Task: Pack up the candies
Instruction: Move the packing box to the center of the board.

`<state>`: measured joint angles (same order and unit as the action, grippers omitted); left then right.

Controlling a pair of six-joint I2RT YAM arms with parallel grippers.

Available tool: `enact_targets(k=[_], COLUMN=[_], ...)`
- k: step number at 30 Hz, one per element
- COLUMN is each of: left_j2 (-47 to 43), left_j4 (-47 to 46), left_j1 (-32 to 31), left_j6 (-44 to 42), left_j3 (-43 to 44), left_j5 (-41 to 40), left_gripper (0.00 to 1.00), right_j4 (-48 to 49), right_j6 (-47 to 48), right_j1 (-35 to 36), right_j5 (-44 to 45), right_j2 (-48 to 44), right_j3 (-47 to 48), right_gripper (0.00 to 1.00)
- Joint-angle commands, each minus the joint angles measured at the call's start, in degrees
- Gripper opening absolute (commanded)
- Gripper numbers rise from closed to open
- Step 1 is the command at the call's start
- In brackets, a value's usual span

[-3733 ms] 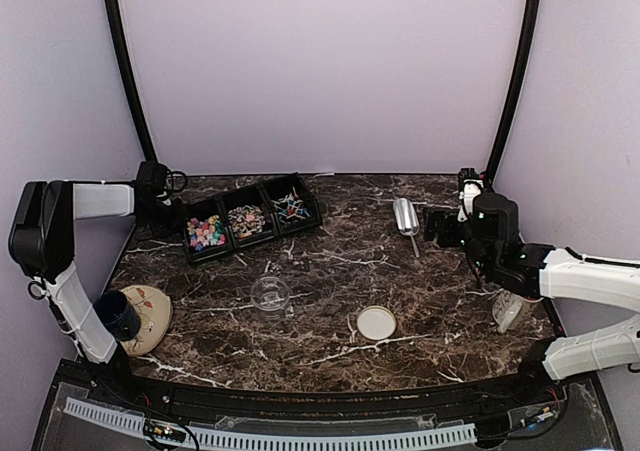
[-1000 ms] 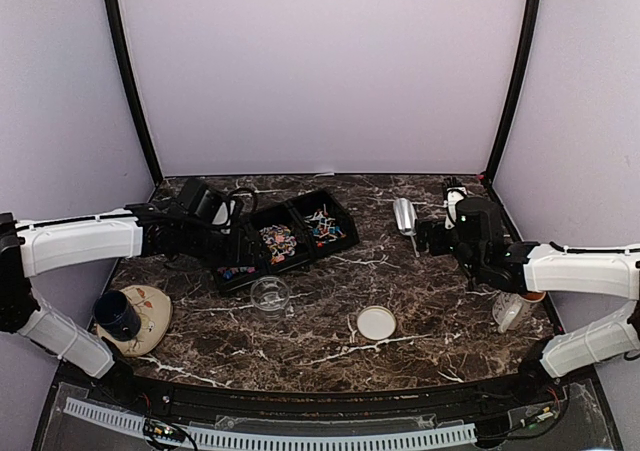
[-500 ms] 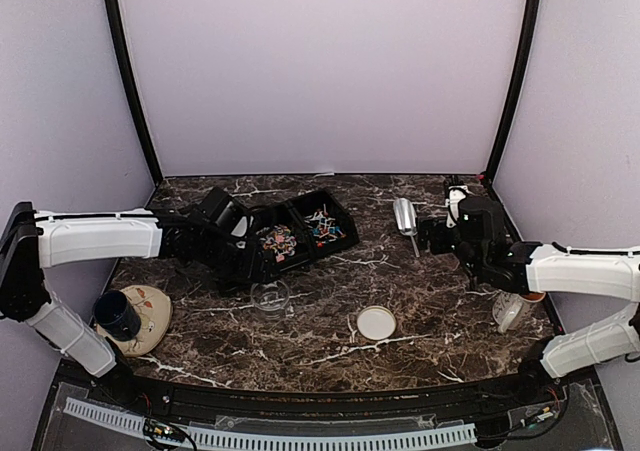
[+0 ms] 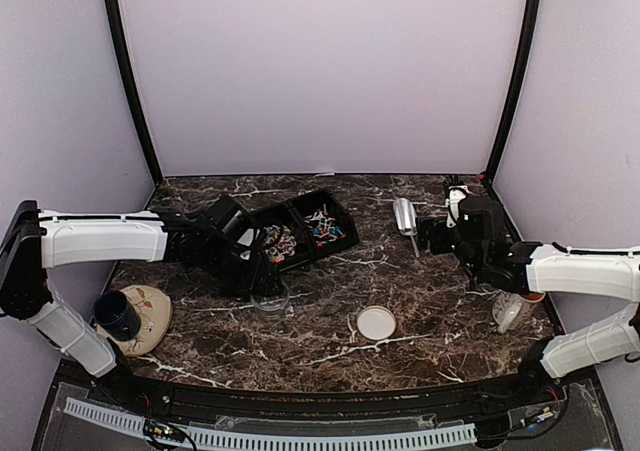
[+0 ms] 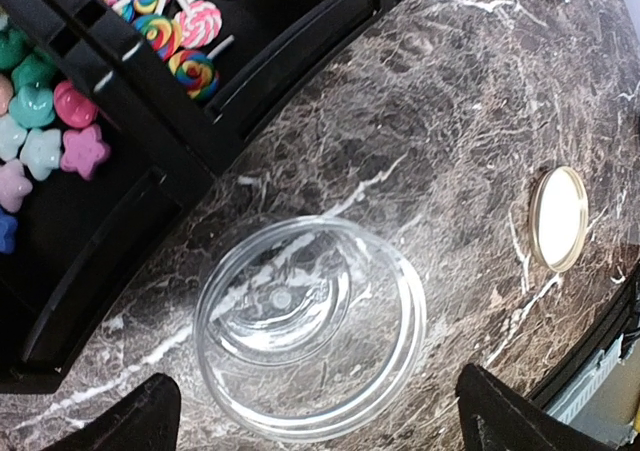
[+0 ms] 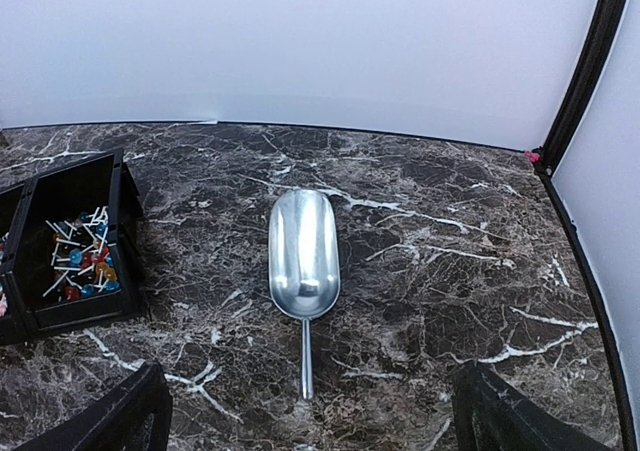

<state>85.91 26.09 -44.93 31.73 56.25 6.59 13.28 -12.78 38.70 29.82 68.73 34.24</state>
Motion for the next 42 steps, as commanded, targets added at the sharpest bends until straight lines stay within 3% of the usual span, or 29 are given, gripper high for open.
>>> enact_targets(k=[1,15,29,34,42], left_j2=[0.8,5.0,17.2,15.9,5.8], left_j4=[3.2,-0.3,-7.2,-4.8,1.6], left_j1=[-0.5,-1.6,-5.2,-5.2,-2.8], left_j6=[0.3,1.0,0.6,-2.7,-10.5], left_j3=[1.8,5.8,16.6,20.3,22.1], left_j5=[0.5,6.9,13.3,8.5,-4.3], left_gripper=[0.99,0.99,0.99,0.99,0.99], right_j4=[1.4,1.3,1.2,1.0,-0.8], right_j6=[-0.6,-0.6,-0.2,0.2,0.8], right_j1=[0.4,0.4,0.4,0.3,-0.5], right_j5=[0.2,0.2,1.0,0.3,-3.5], right_j2=[-1.3,-1.3,1.0,3.4,9.0], right_j3=[0.8,0.7,1.4,2.1,5.1], right_gripper=[0.98,0.98,0.99,1.0,0.86])
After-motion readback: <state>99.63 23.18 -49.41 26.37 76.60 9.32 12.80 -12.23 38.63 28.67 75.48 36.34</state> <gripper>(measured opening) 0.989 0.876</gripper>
